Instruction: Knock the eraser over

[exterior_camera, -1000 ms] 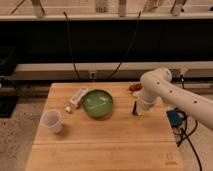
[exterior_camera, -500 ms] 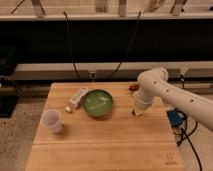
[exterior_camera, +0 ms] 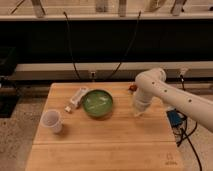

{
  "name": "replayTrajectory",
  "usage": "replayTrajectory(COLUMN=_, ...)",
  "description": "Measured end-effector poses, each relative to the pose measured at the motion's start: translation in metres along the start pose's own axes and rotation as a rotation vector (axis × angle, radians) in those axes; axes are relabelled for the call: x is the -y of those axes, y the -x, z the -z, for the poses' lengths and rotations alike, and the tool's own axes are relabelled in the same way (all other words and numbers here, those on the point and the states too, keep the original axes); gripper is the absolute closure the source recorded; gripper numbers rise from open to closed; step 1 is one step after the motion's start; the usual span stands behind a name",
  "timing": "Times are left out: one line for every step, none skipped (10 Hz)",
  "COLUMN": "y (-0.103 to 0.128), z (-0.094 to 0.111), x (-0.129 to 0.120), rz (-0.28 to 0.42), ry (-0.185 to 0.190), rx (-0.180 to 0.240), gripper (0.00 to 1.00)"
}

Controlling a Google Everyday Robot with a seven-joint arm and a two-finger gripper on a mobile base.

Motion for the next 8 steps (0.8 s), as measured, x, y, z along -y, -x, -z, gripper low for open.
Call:
replayTrajectory(y=-0.001, z=0.001, x=0.001, rz=-0.003, ry=-0.001, rx=-0.007, gripper=0.9)
replayTrajectory(y=-0.006, z=0.002, x=0.004, rz=-0.007, ry=-0.005, rx=-0.024, gripper=0.9)
replayTrajectory(y=-0.015, z=0.006, x=0.011, rz=-0.015, ry=-0.015, rx=-0.042, gripper=0.96)
replayTrajectory(y=-0.022, z=0.008, x=0.016, rz=-0.022, ry=-0.024, rx=-0.052, gripper=0.99)
replayTrajectory(y=-0.03, z=0.011, x=0.021, rz=-0.026, ry=-0.033, rx=-0.061, gripper=1.0)
replayTrajectory(y=-0.035, z=0.013, x=0.025, rz=-0.027, ry=-0.039, rx=-0.065, gripper=1.0)
replayTrajectory(y=-0.041, z=0.014, x=0.029, rz=-0.026, ry=-0.043, rx=-0.071, gripper=1.0)
replayTrajectory(y=-0.047, z=0.016, x=0.037, rz=-0.021, ry=-0.05, rx=-0.077, gripper=1.0)
